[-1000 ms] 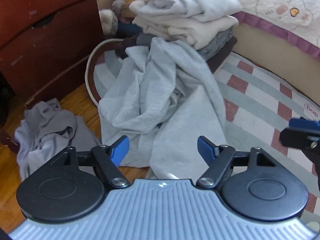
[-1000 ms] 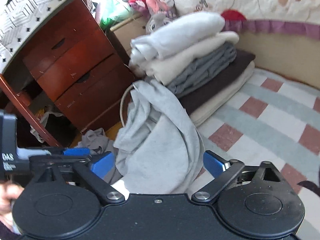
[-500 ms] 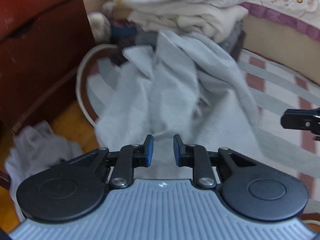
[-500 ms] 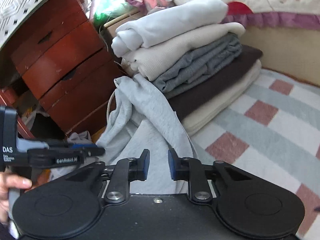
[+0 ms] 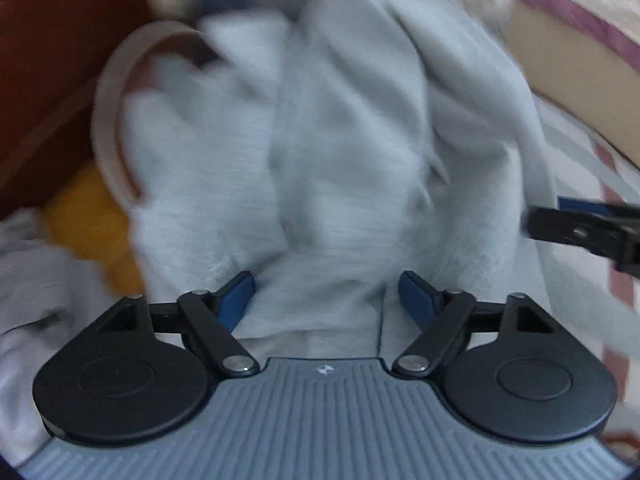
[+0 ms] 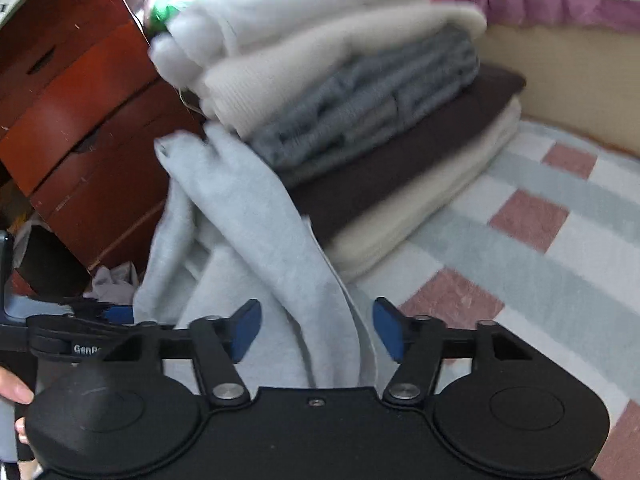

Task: Fold clothes
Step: 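Reach both tools to the grey garment and close them on its fabric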

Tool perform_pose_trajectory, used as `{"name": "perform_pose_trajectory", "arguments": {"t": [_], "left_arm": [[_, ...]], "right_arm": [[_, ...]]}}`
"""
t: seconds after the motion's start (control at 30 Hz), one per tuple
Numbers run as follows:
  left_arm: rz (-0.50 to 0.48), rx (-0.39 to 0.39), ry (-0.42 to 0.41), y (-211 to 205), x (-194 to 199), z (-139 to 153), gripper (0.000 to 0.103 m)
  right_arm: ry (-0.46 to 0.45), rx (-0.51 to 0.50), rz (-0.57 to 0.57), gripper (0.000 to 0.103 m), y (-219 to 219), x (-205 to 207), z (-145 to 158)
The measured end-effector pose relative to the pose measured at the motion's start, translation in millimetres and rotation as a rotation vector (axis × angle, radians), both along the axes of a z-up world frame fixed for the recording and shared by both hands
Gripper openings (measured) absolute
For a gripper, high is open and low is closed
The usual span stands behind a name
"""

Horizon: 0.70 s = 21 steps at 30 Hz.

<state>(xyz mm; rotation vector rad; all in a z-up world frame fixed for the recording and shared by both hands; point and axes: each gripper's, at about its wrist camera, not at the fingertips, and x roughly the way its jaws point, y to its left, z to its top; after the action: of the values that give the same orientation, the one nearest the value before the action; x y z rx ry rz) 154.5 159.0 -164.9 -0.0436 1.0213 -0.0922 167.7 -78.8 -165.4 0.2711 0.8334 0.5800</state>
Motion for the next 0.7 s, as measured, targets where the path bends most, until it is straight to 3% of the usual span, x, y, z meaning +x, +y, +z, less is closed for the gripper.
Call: {"name": "perform_pose_trajectory", "arguments": {"t": [0.03, 0.07, 0.13, 0.2, 0.3, 0.4, 0.57, 0.7], "left_arm": [[0.018, 0.017, 0.007, 0.3, 2.6, -4.8, 0.069], [0.036, 0.034, 0.014, 0.6, 5.1, -9.5, 0.05], [0.03, 0.098, -0.035, -4.0, 0.2, -5.1, 0.03], [0.022, 0.146, -0.085, -7.8, -7.1, 2.4, 0.018], [0.036, 0.2, -0.162, -10.1, -20.2, 20.8, 0.012], [0.057, 0.323, -0.27, -16.5, -35.3, 44.6, 0.011], [0.058, 0.292, -0.356, -20.2, -49.5, 80.9, 0.011], [0.083, 0.325, -0.435, -37.4, -65.9, 104.1, 0.011]], "right_arm": [[0.06, 0.03, -0.01, 0.071, 1.1, 6.6, -11.6], [0.107, 0.073, -0.032, 0.071, 0.7, 10.6, -22.1], [0.148, 0.184, -0.068, 0.053, -2.6, 10.8, -38.0], [0.154, 0.278, -0.096, 0.008, -6.4, 5.5, -44.6], [0.126, 0.29, -0.124, 0.007, -7.0, -3.2, -34.8], [0.063, 0.291, -0.117, 0.007, -9.8, -12.3, -9.4], [-0.098, 0.269, -0.114, 0.006, -28.8, -35.0, 54.0], [-0.18, 0.232, -0.123, 0.005, -48.6, -56.1, 87.4]]}}
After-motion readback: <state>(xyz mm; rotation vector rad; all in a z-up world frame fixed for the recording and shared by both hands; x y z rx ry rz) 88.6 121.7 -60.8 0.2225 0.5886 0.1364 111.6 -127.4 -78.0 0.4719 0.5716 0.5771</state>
